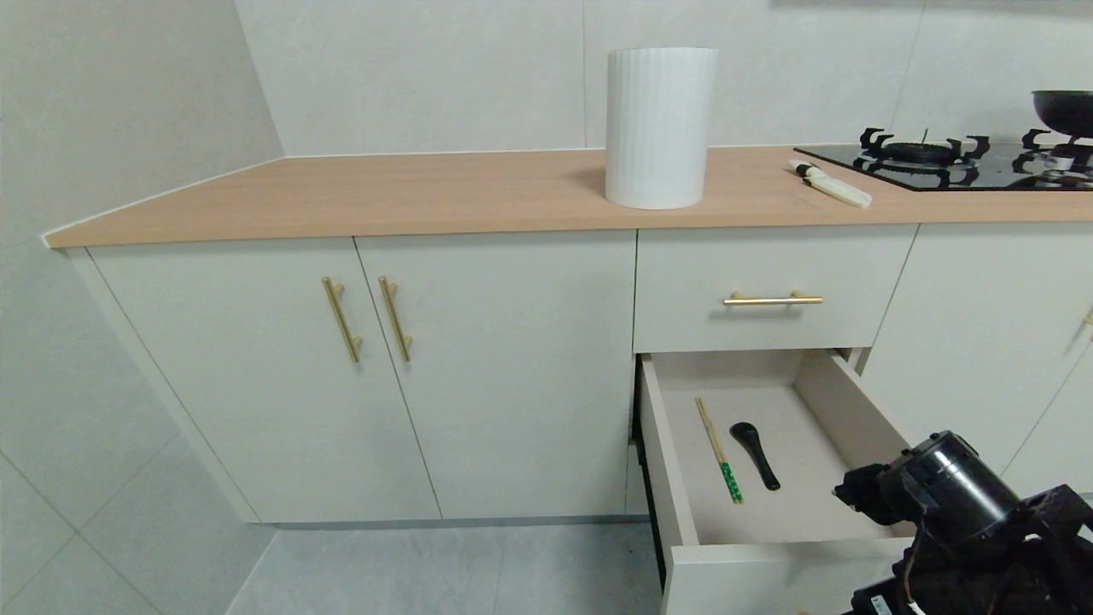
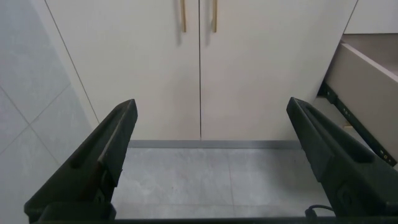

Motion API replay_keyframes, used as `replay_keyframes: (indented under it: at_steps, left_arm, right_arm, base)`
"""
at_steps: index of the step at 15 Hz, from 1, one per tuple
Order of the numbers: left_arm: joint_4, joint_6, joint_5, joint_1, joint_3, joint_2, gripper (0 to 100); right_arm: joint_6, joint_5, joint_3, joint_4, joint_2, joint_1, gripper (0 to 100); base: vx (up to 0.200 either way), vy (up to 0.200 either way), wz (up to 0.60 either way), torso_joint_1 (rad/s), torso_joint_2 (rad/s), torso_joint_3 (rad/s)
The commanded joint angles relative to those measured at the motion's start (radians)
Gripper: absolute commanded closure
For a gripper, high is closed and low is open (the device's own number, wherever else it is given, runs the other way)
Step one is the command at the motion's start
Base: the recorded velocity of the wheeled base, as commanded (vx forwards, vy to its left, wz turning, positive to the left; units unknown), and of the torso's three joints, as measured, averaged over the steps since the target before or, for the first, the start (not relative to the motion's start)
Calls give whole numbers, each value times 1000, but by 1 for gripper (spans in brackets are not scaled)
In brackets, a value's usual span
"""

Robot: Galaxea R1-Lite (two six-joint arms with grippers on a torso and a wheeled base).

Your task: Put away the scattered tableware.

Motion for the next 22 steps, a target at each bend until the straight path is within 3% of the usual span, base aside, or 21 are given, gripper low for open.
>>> replay_keyframes:
  at_steps: [1, 9, 22]
  left_arm:
    - [0, 0, 1, 0, 0, 0, 0]
    - [0, 0, 1, 0, 0, 0, 0]
    - [0, 0, 1, 0, 0, 0, 0]
  right_arm:
    - [1, -28, -17, 2, 64, -33, 0]
    - [93, -76, -75, -23, 85, -75, 0]
    - [124, -126, -91, -305, 220, -75, 0]
  base:
    - [0, 0, 0, 0, 0, 0]
    - [0, 0, 0, 0, 0, 0]
    - [0, 0, 0, 0, 0, 0]
